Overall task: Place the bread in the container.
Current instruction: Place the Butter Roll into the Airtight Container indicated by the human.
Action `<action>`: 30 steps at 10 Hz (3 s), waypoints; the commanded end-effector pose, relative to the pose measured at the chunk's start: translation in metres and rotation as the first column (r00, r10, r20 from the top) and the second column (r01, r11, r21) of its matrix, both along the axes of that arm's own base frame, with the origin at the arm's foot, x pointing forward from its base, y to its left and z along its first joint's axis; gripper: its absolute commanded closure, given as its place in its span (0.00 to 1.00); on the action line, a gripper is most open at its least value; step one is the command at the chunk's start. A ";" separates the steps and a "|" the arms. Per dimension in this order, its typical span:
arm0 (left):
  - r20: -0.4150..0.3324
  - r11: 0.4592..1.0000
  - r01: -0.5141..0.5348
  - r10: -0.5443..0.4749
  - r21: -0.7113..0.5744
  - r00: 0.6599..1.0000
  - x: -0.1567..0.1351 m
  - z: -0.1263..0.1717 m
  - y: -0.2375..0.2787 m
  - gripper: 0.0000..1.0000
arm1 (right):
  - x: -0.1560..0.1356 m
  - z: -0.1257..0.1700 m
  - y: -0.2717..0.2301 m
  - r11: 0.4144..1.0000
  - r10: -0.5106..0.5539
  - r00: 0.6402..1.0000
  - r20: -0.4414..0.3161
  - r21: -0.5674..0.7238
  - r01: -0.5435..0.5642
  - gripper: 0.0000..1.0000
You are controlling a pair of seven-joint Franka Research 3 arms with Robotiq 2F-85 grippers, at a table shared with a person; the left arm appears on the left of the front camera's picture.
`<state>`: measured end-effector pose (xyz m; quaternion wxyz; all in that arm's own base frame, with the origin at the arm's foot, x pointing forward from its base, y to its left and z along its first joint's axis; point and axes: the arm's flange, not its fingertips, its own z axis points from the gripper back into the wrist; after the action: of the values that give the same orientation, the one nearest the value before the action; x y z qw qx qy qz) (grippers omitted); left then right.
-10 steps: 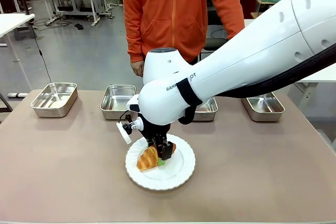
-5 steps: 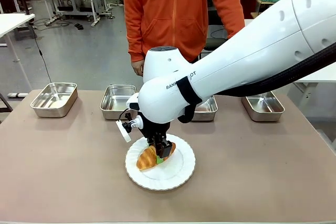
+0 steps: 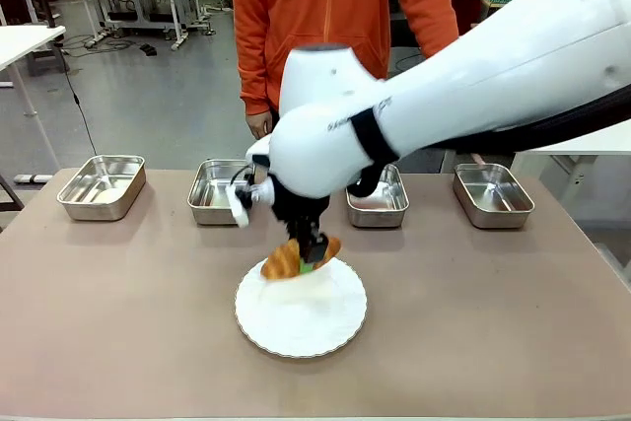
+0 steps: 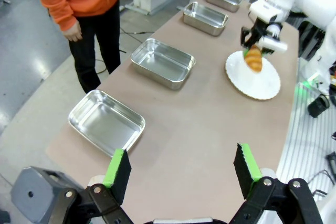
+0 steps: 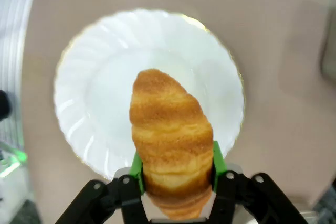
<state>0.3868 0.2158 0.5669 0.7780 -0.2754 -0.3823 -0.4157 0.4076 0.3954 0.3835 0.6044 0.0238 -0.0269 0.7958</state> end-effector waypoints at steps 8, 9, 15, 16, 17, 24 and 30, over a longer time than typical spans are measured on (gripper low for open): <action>0.017 1.000 0.006 -0.005 -0.003 1.000 -0.001 0.001 -0.001 0.00 | 0.027 0.108 -0.201 0.211 -0.936 0.228 0.268 -0.091 0.973 0.44; 0.017 1.000 0.006 -0.005 -0.003 1.000 -0.001 0.001 -0.001 0.00 | 0.029 0.105 -0.208 0.171 -0.951 0.186 0.248 -0.081 0.982 0.44; 0.017 1.000 0.006 -0.005 -0.003 1.000 -0.001 0.001 -0.001 0.00 | 0.027 0.113 -0.209 0.315 -0.917 0.323 0.233 -0.072 0.946 0.44; 0.017 1.000 0.006 -0.005 -0.003 1.000 -0.001 0.001 -0.001 0.00 | 0.027 0.113 -0.209 0.315 -0.917 0.323 0.233 -0.072 0.946 0.44; 0.017 1.000 0.006 -0.005 -0.003 1.000 -0.001 0.001 -0.001 0.00 | 0.027 0.113 -0.209 0.315 -0.917 0.323 0.233 -0.072 0.946 0.44; 0.017 1.000 0.006 -0.005 -0.003 1.000 -0.001 0.001 -0.001 0.00 | 0.128 0.120 -0.331 -0.128 -0.989 -0.135 0.055 0.112 0.985 0.44; 0.017 1.000 0.006 -0.005 -0.003 1.000 -0.001 0.001 -0.001 0.00 | 0.138 0.091 -0.353 -0.185 -0.982 -0.184 -0.033 0.063 0.981 0.44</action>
<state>0.3867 0.2158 0.5668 0.7782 -0.2752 -0.3822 -0.4155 0.5422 0.0431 0.4756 0.9976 -0.0010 -0.0596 0.0356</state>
